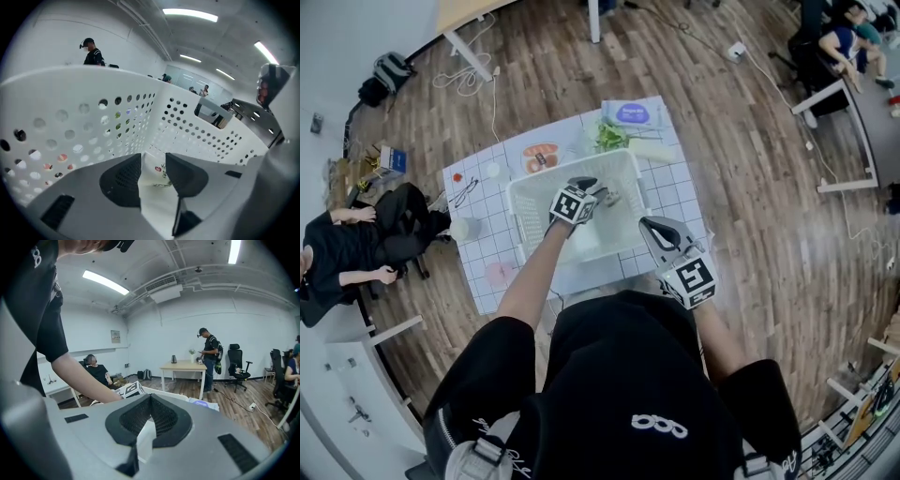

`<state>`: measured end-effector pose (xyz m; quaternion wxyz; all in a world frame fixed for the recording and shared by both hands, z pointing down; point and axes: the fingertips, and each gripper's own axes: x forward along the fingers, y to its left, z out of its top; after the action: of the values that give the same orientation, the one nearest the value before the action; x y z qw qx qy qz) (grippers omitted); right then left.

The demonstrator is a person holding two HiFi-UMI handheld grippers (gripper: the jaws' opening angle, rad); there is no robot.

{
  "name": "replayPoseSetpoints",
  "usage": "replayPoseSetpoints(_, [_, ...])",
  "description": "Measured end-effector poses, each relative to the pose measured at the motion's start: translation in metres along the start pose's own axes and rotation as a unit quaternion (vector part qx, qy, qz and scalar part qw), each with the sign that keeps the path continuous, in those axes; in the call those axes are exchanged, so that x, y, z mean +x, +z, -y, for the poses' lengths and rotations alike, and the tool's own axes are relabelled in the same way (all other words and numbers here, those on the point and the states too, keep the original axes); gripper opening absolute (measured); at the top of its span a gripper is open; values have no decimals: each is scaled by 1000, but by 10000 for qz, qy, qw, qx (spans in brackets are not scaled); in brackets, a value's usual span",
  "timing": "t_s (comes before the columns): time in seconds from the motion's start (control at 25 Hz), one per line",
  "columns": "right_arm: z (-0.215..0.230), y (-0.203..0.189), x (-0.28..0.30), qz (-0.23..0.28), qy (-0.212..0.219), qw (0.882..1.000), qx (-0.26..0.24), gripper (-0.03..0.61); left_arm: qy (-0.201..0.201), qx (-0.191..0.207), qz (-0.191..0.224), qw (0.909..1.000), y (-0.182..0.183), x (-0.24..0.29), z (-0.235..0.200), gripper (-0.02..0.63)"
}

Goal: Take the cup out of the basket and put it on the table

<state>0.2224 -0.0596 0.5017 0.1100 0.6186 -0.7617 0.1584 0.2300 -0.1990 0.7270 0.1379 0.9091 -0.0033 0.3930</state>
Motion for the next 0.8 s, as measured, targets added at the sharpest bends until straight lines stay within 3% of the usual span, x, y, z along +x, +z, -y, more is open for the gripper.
replayPoseSetpoints(0.32, [8,-13,3,-184,51,9997,121,25,-94,-85,-486,9987,-24,32,-11,167])
replayPoseSetpoints(0.6, [15,-19,7,-240,73,9996,153,25,-424,-72,-585,9974,-26,37,1,80])
replayPoseSetpoints(0.8, [17,-28,13,-291,134,9992,252,25,-594,-72,-697,9958,-33,37,16,71])
